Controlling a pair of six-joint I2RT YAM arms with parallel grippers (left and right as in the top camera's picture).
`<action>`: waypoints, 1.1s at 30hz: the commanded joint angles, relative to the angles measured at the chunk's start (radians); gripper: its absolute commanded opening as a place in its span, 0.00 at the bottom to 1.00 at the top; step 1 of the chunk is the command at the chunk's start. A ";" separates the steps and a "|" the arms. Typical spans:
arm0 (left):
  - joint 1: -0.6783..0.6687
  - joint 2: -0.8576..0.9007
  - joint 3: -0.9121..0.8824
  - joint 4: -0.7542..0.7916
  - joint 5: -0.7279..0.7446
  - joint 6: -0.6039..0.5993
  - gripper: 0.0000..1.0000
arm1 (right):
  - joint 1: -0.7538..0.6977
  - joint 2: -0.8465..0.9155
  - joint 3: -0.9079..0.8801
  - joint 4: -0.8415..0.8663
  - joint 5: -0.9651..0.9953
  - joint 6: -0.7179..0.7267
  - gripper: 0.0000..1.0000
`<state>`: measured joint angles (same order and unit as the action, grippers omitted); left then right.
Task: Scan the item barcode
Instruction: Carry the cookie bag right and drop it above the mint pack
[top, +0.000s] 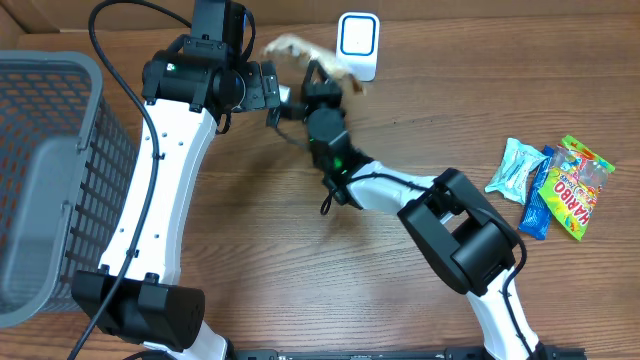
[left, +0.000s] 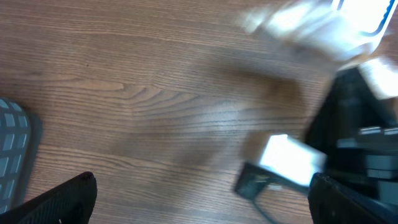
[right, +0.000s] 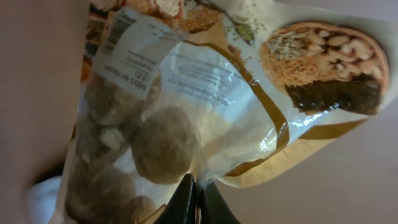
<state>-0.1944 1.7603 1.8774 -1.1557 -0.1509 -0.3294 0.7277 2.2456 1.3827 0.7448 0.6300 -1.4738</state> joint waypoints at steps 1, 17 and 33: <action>0.004 -0.015 0.016 0.001 -0.006 0.023 1.00 | 0.005 -0.060 0.018 -0.068 0.051 0.105 0.04; 0.004 -0.015 0.016 0.001 -0.006 0.023 1.00 | 0.097 -0.539 0.018 -1.057 -0.283 0.970 0.04; 0.004 -0.015 0.016 0.000 -0.005 0.023 1.00 | -0.389 -0.807 0.018 -1.620 -0.658 1.622 0.04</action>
<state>-0.1944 1.7603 1.8774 -1.1557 -0.1509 -0.3294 0.4419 1.4567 1.3869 -0.8490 0.0330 -0.0319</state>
